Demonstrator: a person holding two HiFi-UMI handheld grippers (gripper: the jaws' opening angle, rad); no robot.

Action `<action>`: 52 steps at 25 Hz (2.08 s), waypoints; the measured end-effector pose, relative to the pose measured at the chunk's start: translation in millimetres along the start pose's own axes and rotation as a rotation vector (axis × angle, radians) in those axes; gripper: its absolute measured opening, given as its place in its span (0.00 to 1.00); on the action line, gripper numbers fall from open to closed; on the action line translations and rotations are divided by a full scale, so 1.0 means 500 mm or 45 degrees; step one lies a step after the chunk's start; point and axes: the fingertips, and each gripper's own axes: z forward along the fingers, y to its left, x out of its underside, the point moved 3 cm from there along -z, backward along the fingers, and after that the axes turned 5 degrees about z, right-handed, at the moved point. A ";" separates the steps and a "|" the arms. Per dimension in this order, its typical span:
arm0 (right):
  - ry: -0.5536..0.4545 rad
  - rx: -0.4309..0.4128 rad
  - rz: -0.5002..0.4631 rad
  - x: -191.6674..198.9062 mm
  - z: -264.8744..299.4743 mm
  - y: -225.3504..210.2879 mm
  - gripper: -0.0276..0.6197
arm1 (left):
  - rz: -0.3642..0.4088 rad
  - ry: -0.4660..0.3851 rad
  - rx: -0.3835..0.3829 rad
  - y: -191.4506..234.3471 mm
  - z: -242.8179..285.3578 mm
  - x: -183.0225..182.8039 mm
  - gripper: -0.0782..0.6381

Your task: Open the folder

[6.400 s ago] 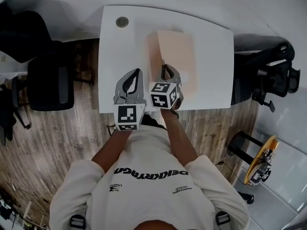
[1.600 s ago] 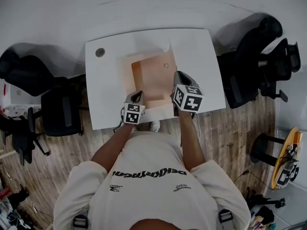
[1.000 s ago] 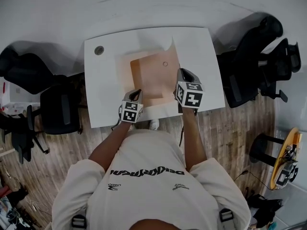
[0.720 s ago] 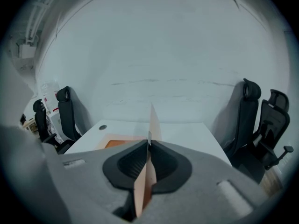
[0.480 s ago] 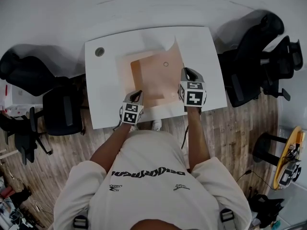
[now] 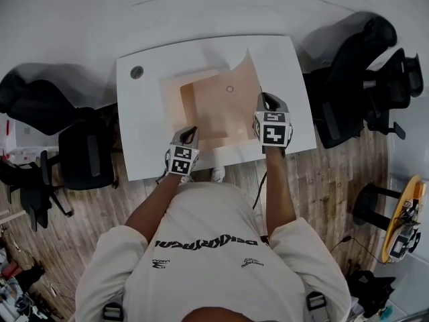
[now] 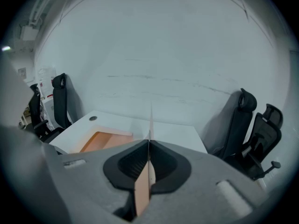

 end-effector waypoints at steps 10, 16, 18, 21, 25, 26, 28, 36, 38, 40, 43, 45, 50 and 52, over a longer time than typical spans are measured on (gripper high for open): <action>0.005 0.036 0.002 0.005 0.009 -0.049 0.06 | 0.000 -0.002 0.002 -0.001 0.003 0.001 0.10; 0.001 0.065 -0.009 0.009 0.015 -0.084 0.06 | 0.022 0.010 -0.001 0.001 0.006 0.007 0.10; 0.002 0.064 -0.002 0.011 0.017 -0.097 0.06 | 0.021 0.013 -0.001 0.000 0.004 0.002 0.10; 0.003 0.074 0.001 0.014 0.018 -0.114 0.06 | 0.025 0.015 -0.007 0.000 0.003 0.001 0.10; 0.018 0.088 -0.024 0.019 0.028 -0.130 0.06 | 0.023 0.016 -0.012 -0.002 0.006 0.001 0.10; 0.023 0.089 -0.031 0.020 0.032 -0.133 0.06 | 0.019 0.015 -0.010 -0.002 0.007 0.000 0.10; 0.032 0.089 -0.043 0.021 0.037 -0.137 0.06 | 0.014 0.017 -0.007 -0.002 0.009 0.001 0.10; 0.056 0.101 -0.038 0.033 0.052 -0.161 0.06 | 0.018 0.024 -0.015 -0.004 0.009 0.002 0.10; 0.060 0.107 -0.041 0.036 0.056 -0.166 0.06 | 0.020 0.023 -0.022 -0.002 0.011 0.004 0.10; 0.065 0.112 -0.042 0.038 0.059 -0.172 0.06 | 0.035 0.027 -0.037 0.002 0.011 0.006 0.10; 0.074 0.116 -0.034 0.040 0.063 -0.179 0.06 | 0.047 0.031 -0.046 0.006 0.009 0.008 0.10; 0.079 0.118 -0.024 0.040 0.064 -0.181 0.06 | 0.043 0.031 -0.044 0.006 0.008 0.008 0.10; 0.097 0.141 -0.019 0.052 0.075 -0.203 0.07 | 0.028 0.029 -0.041 0.005 0.012 0.010 0.10; 0.104 0.144 -0.016 0.055 0.079 -0.209 0.07 | 0.028 0.028 -0.041 0.004 0.014 0.010 0.10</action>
